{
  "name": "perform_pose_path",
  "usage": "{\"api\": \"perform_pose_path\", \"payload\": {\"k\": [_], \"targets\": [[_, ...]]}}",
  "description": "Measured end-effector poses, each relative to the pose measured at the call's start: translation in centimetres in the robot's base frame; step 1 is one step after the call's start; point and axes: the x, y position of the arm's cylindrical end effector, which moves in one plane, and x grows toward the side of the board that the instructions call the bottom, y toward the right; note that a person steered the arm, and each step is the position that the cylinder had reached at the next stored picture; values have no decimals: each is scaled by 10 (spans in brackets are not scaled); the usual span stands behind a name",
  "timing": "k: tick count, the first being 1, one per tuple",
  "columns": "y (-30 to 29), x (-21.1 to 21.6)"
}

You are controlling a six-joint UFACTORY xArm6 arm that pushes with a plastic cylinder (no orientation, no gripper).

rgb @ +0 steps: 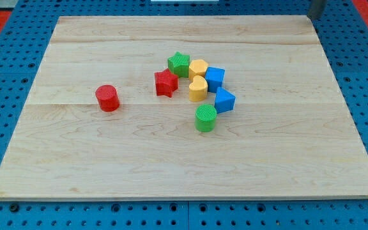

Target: Push group of blocks slightly down

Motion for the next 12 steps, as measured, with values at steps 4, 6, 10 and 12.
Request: {"api": "perform_pose_path", "payload": {"k": [4, 6, 10, 12], "targets": [[-116, 36], [-156, 56], [-241, 64], [-279, 79]]}}
